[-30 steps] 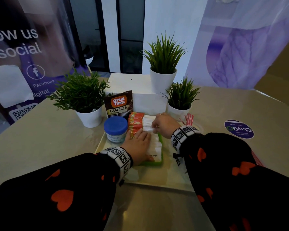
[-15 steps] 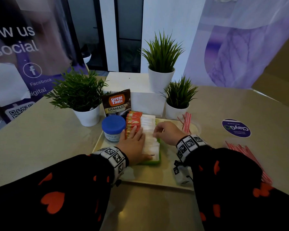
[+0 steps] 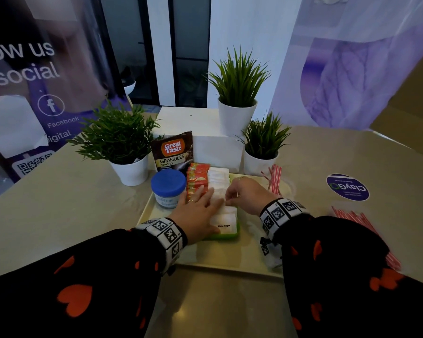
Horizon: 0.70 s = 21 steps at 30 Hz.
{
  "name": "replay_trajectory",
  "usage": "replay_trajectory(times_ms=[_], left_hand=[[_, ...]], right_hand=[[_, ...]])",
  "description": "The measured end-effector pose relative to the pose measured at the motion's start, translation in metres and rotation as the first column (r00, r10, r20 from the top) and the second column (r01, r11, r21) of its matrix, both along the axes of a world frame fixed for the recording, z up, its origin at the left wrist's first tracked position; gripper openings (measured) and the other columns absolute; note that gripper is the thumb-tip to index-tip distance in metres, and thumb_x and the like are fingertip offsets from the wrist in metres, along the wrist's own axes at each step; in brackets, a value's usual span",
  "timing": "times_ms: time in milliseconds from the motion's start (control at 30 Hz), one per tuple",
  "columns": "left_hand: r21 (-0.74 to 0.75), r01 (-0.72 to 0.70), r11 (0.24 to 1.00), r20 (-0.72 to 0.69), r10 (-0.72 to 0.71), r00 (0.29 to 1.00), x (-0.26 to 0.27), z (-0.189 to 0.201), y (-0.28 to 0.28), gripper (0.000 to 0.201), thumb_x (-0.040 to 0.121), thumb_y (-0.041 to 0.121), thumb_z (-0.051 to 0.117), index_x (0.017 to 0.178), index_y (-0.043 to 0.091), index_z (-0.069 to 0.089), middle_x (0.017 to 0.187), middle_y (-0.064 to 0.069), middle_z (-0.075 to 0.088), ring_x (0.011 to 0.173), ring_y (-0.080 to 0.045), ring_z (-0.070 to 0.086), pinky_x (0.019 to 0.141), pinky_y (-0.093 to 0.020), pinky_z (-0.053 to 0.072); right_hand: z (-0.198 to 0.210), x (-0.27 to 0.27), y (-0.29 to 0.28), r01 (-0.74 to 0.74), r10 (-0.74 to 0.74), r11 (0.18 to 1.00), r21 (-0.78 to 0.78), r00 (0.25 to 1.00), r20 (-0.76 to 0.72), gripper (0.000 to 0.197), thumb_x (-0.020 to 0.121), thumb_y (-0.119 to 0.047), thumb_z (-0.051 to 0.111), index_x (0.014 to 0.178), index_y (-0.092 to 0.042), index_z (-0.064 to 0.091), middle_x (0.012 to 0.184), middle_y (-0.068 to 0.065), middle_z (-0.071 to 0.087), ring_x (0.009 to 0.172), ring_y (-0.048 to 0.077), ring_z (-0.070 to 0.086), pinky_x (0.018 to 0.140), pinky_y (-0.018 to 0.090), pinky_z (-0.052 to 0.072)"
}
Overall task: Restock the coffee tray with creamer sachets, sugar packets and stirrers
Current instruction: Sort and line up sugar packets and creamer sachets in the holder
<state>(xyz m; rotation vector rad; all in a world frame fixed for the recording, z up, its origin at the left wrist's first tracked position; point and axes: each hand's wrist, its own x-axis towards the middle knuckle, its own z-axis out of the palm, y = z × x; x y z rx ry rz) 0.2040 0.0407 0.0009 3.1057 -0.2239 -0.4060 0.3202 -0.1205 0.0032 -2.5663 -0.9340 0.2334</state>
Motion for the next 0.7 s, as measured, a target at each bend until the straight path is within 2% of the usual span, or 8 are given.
replay_trajectory(times_ms=[100,200,233,333,500,600,700], left_hand=[[0.03,0.031,0.999,-0.01,-0.031,0.999,0.0,0.004,-0.001,0.079,0.096,0.06,0.046,0.159,0.031,0.009,0.168,0.004,0.002,0.154,-0.024,-0.008,0.12,-0.061,-0.004],[0.047,0.025,0.999,-0.022,-0.024,0.999,0.0,0.007,-0.004,0.075,0.096,0.059,0.046,0.158,0.028,0.017,0.167,0.004,0.008,0.154,-0.024,-0.005,0.12,-0.061,-0.003],[0.048,0.032,0.998,-0.022,-0.031,0.999,0.0,0.009,-0.006,0.074,0.096,0.059,0.047,0.158,0.027,0.02,0.167,0.004,0.01,0.154,-0.024,-0.005,0.12,-0.062,-0.002],[0.054,0.044,0.998,-0.023,-0.043,0.999,0.001,0.013,-0.01,0.072,0.097,0.057,0.046,0.157,0.023,0.024,0.167,0.003,0.012,0.154,-0.022,-0.003,0.12,-0.062,-0.003],[0.021,0.047,0.999,0.006,-0.048,0.999,-0.003,0.01,-0.011,0.077,0.097,0.057,0.046,0.159,0.027,0.011,0.167,0.003,0.012,0.154,-0.019,0.004,0.12,-0.063,-0.004],[0.026,0.089,0.996,0.026,-0.09,0.996,-0.003,0.014,-0.012,0.068,0.097,0.054,0.048,0.156,0.029,0.024,0.165,0.004,0.018,0.154,-0.021,0.007,0.119,-0.064,-0.001],[0.056,0.096,0.994,0.009,-0.096,0.995,-0.004,0.016,-0.014,0.064,0.099,0.053,0.046,0.155,0.029,0.028,0.167,0.001,0.011,0.154,-0.023,0.001,0.118,-0.066,0.0]], right_hand=[[0.0,0.004,-0.004,0.073,-0.071,0.995,0.066,0.997,-0.028,0.013,0.085,-0.023,0.08,0.096,-0.017,0.078,0.095,-0.004,0.066,0.081,0.007,0.055,0.073,0.023,0.041],[-0.006,0.008,-0.004,0.121,-0.12,0.991,0.05,0.992,-0.028,0.027,0.091,-0.03,0.073,0.117,-0.022,0.071,0.112,-0.003,0.059,0.098,0.013,0.053,0.088,0.029,0.043],[-0.008,0.01,-0.002,0.119,-0.118,0.992,0.028,0.993,-0.027,0.028,0.093,-0.03,0.072,0.119,-0.021,0.069,0.114,-0.001,0.057,0.101,0.016,0.053,0.092,0.031,0.042],[-0.013,0.012,0.002,0.128,-0.128,0.992,-0.02,0.991,-0.023,0.024,0.093,-0.031,0.071,0.113,-0.018,0.068,0.116,0.003,0.053,0.107,0.02,0.053,0.094,0.032,0.041],[-0.014,0.013,0.009,0.145,-0.145,0.989,0.024,0.989,0.005,0.019,0.089,-0.029,0.075,0.1,-0.019,0.064,0.112,0.003,0.055,0.104,0.02,0.053,0.09,0.032,0.044],[-0.014,0.012,0.013,0.107,-0.107,0.994,-0.035,0.994,0.005,0.012,0.09,-0.025,0.074,0.094,-0.017,0.066,0.111,0.005,0.054,0.105,0.022,0.055,0.091,0.032,0.045],[-0.012,0.008,0.014,0.098,-0.097,0.995,-0.036,0.995,0.029,0.008,0.092,-0.022,0.071,0.094,-0.014,0.068,0.108,0.004,0.053,0.105,0.023,0.054,0.089,0.032,0.043]])
